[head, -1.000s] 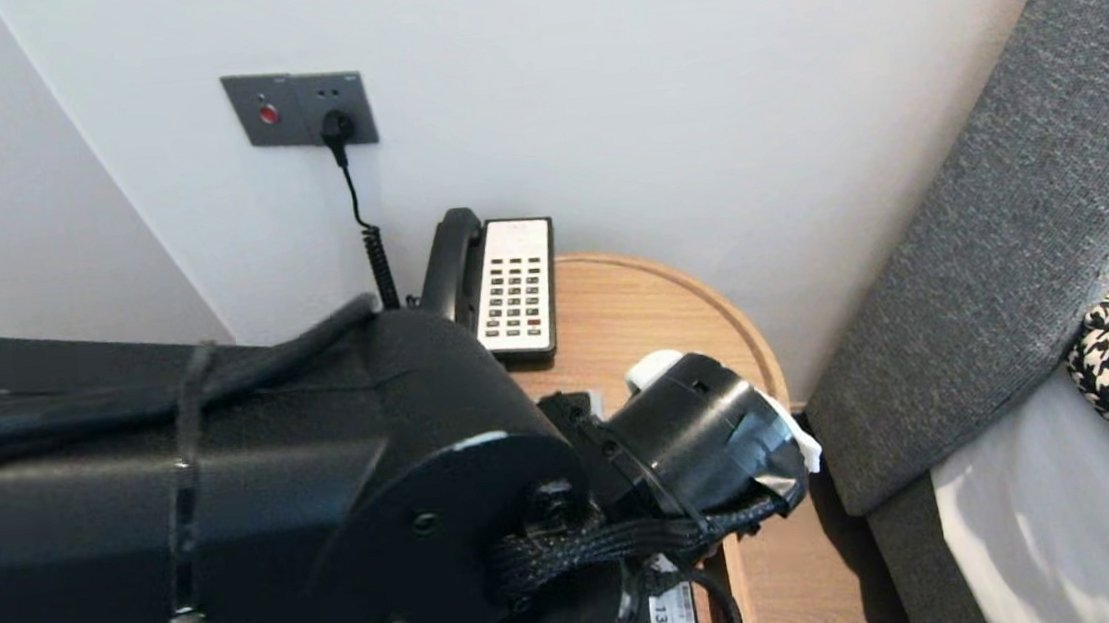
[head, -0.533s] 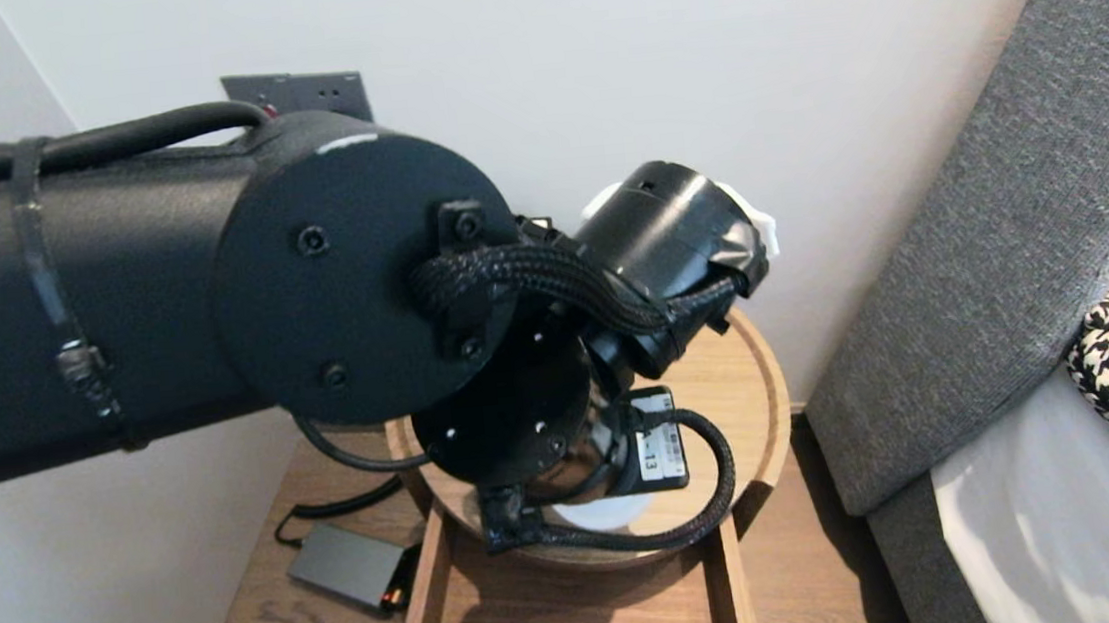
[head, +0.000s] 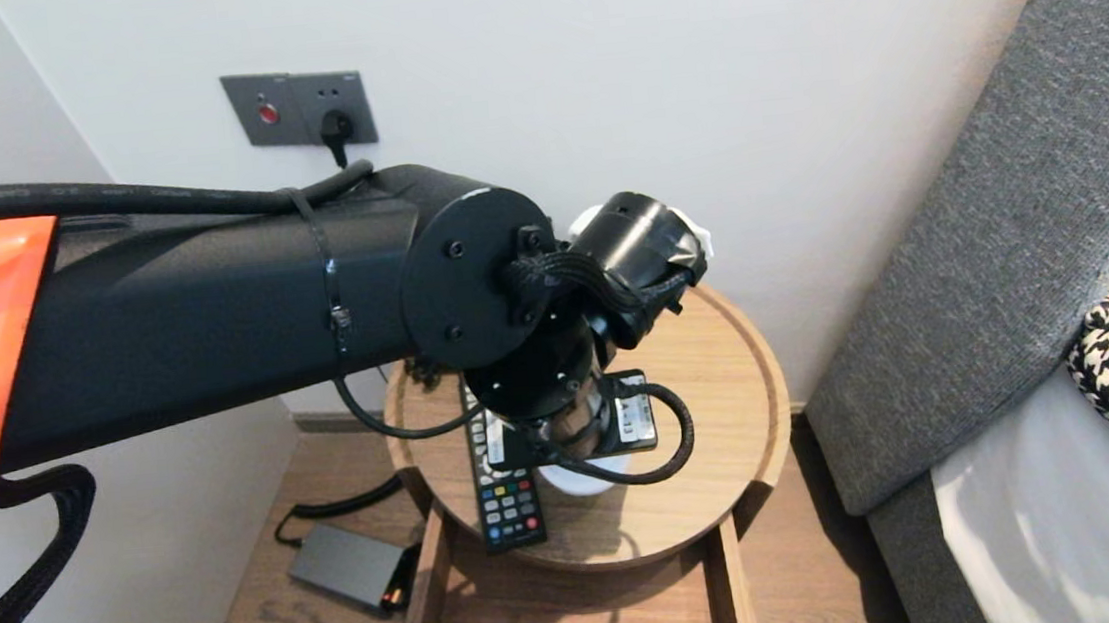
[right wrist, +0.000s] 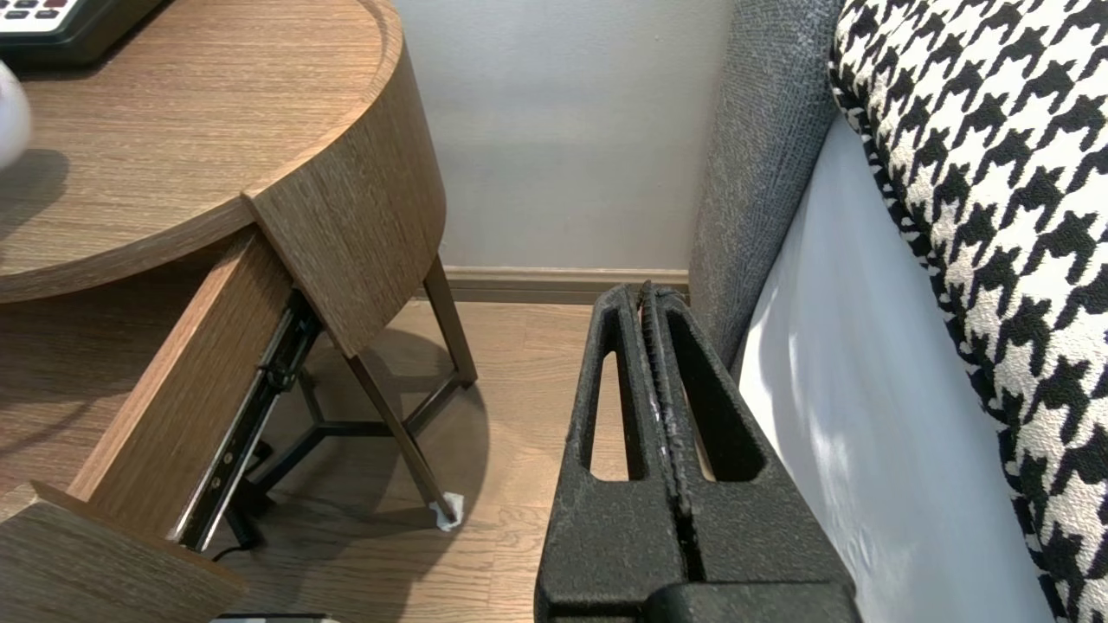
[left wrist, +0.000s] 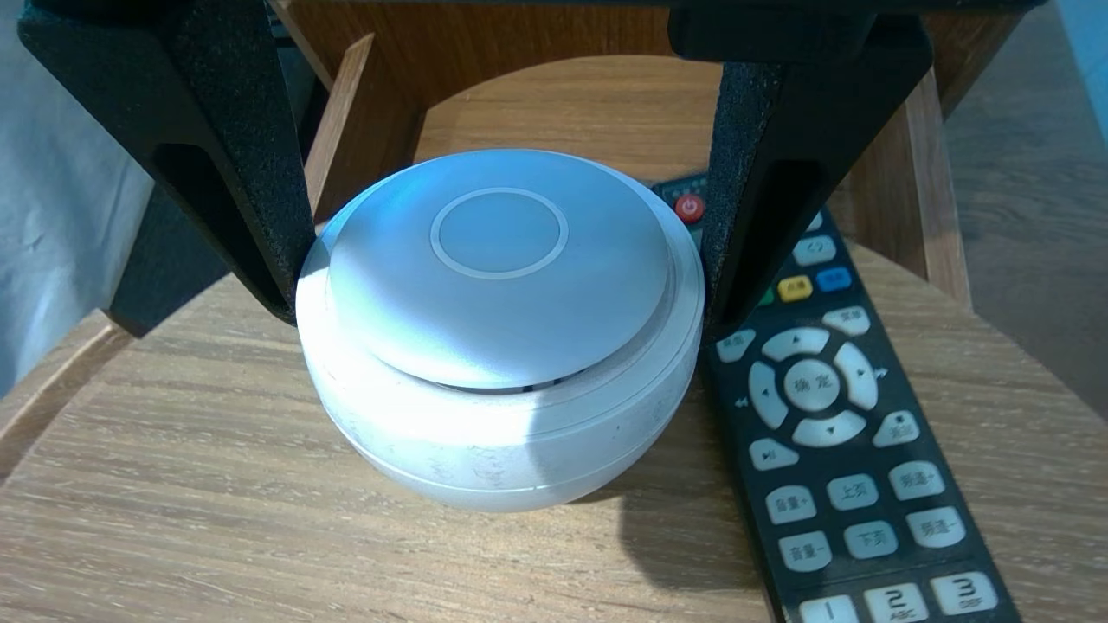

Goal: Take the remote control out of the drawer one by one and place them on the table

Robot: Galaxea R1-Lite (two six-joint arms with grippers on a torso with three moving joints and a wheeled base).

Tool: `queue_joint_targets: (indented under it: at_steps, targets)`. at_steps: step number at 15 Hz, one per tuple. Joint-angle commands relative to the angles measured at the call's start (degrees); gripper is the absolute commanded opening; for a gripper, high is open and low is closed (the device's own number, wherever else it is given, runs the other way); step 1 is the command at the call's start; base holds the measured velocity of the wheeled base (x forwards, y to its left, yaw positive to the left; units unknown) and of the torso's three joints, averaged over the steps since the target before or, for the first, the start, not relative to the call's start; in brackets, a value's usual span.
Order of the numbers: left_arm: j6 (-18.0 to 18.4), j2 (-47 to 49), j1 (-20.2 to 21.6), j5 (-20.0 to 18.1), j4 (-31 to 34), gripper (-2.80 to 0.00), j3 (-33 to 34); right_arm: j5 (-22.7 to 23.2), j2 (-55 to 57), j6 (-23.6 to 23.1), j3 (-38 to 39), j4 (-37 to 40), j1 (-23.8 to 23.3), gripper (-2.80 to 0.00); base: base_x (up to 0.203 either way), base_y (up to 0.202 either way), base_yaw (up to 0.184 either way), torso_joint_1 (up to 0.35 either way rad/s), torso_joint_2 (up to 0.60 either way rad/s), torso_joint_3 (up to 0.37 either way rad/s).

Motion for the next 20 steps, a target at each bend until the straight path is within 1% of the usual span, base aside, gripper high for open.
queue_joint_targets:
  at_steps: [1, 4, 10, 11, 13, 14, 20]
  targets:
    - [-0.2, 0.9, 0.2, -0.3, 0.2, -2.8, -0.1, 0.0, 0.1, 0.0, 1.4, 0.0, 0.0, -2.8, 0.0, 0.0, 0.0, 0.0, 0.0, 0.0]
    - [-0.1, 1.0, 0.2, -1.2, 1.2, -2.8, -0.1, 0.0, 0.1, 0.0, 1.4, 0.0, 0.0, -2.8, 0.0, 0.0, 0.0, 0.0, 0.0, 0.0]
    - [0.5, 0.3, 0.0, -1.7, 5.5, -2.8, -0.3, 0.0, 0.1, 0.0, 1.4, 0.0, 0.0, -2.8, 0.0, 0.0, 0.0, 0.0, 0.0, 0.0]
    - [0.4, 0.3, 0.0, -2.3, 5.5, -2.8, -0.3, 0.0, 0.1, 0.0, 1.4, 0.0, 0.0, -2.8, 0.0, 0.0, 0.0, 0.0, 0.0, 0.0]
    - [0.4, 0.6, 0.0, -5.2, 5.8, -2.8, -0.3, 0.0, 0.1, 0.0, 1.4, 0.0, 0.0, -2.8, 0.0, 0.0, 0.0, 0.0, 0.0, 0.0]
    - [0.4, 0.9, 0.0, -5.9, 5.8, -2.8, -0.3, 0.0, 0.1, 0.0, 1.4, 0.0, 0.0, -2.8, 0.0, 0.0, 0.0, 0.0, 0.0, 0.0]
    - [0.4, 2.1, 0.0, -6.2, 4.8, -2.8, -0.3, 0.0, 0.1, 0.0, 1.4, 0.0, 0.0, -2.8, 0.0, 0.0, 0.0, 0.0, 0.0, 0.0]
